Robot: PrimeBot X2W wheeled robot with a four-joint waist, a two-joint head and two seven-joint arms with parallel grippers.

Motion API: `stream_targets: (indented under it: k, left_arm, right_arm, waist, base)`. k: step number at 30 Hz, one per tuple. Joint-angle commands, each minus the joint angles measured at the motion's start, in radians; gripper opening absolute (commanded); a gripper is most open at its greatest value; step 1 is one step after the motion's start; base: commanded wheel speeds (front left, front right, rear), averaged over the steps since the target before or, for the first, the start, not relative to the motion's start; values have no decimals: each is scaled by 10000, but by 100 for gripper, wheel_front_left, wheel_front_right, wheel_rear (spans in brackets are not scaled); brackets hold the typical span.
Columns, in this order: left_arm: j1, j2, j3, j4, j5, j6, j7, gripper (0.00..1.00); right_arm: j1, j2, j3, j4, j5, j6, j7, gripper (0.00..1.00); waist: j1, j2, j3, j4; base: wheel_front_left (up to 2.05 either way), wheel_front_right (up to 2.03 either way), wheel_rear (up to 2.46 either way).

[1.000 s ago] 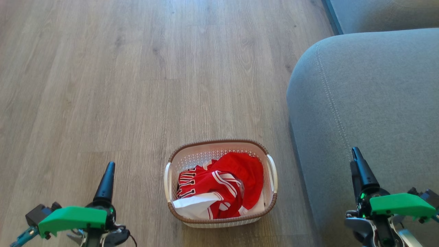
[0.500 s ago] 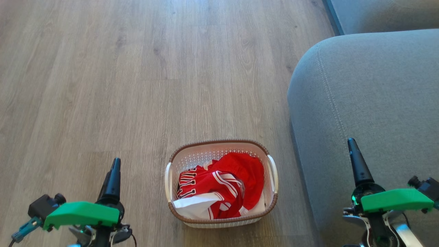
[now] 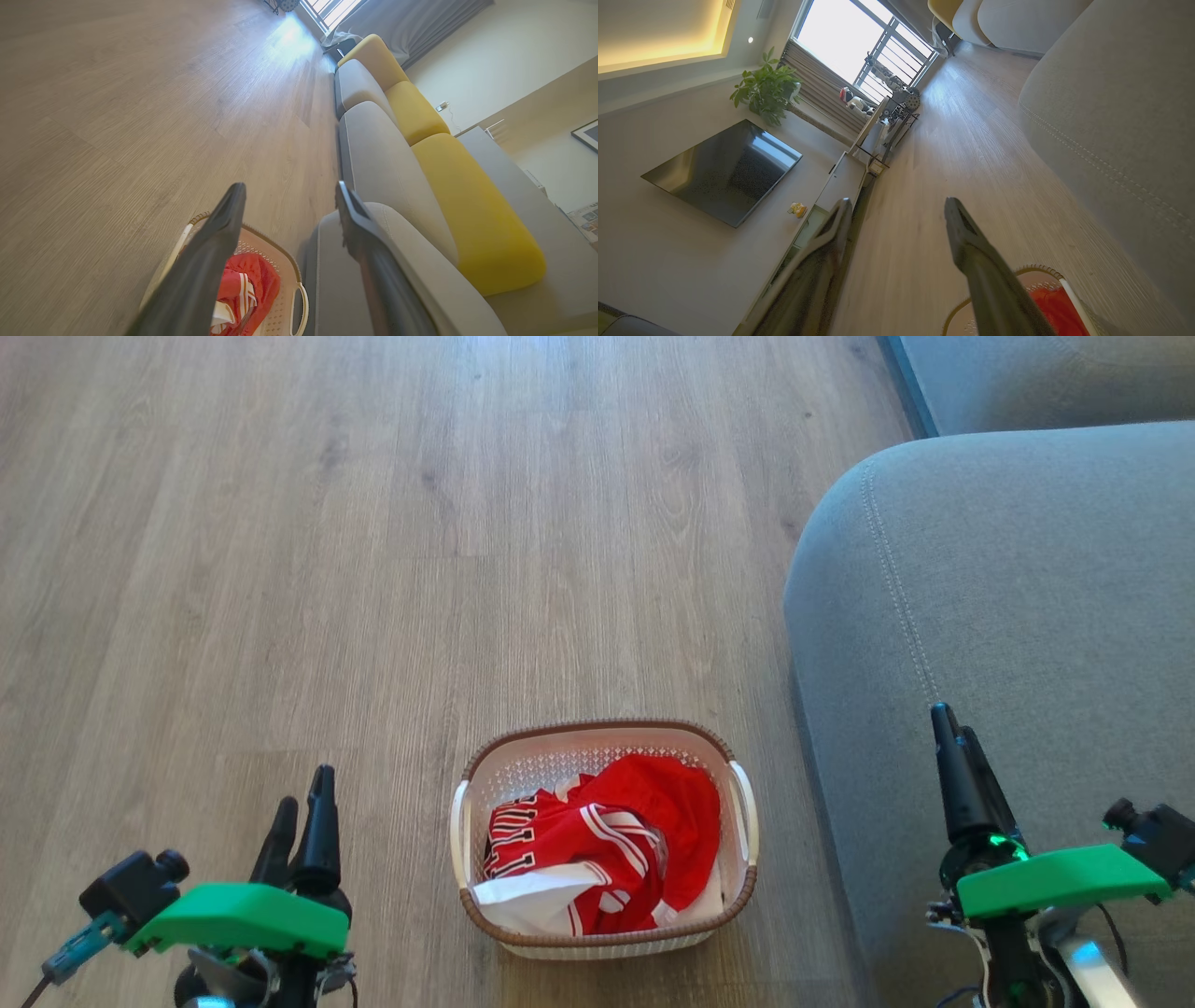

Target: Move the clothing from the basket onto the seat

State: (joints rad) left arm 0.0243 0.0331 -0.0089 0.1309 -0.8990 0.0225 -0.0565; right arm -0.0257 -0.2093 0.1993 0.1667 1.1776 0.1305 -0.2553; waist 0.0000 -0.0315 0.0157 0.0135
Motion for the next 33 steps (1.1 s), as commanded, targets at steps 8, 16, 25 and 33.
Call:
stream_targets:
  k: [8, 16, 25, 33]
  left_arm:
    - [-120, 98, 39, -392, 1291, 38, -354, 100]
    - [-54, 108, -75, -323, 2302, 70, -588, 100]
    - [69, 119, -90, -275, 3375, 75, -852, 100]
    - [146, 130, -60, -149, 4351, 28, -1086, 100]
  right_arm:
    - [-38, 163, -165, -322, -1467, 2, -35, 100]
    - [-17, 360, -293, -214, -2707, 2, -39, 100]
    - [73, 581, -474, -173, -4063, 2, -44, 100]
    - [158, 778, -668, -118, -5281, 2, -48, 100]
  waist:
    - [0, 0, -61, 24]
    - [0, 0, -110, 30]
    - [0, 0, -169, 21]
    - [0, 0, -236, 7]
  base:
    - [0, 0, 0]
    - [0, 0, 0]
    - [0, 0, 0]
    - [0, 0, 0]
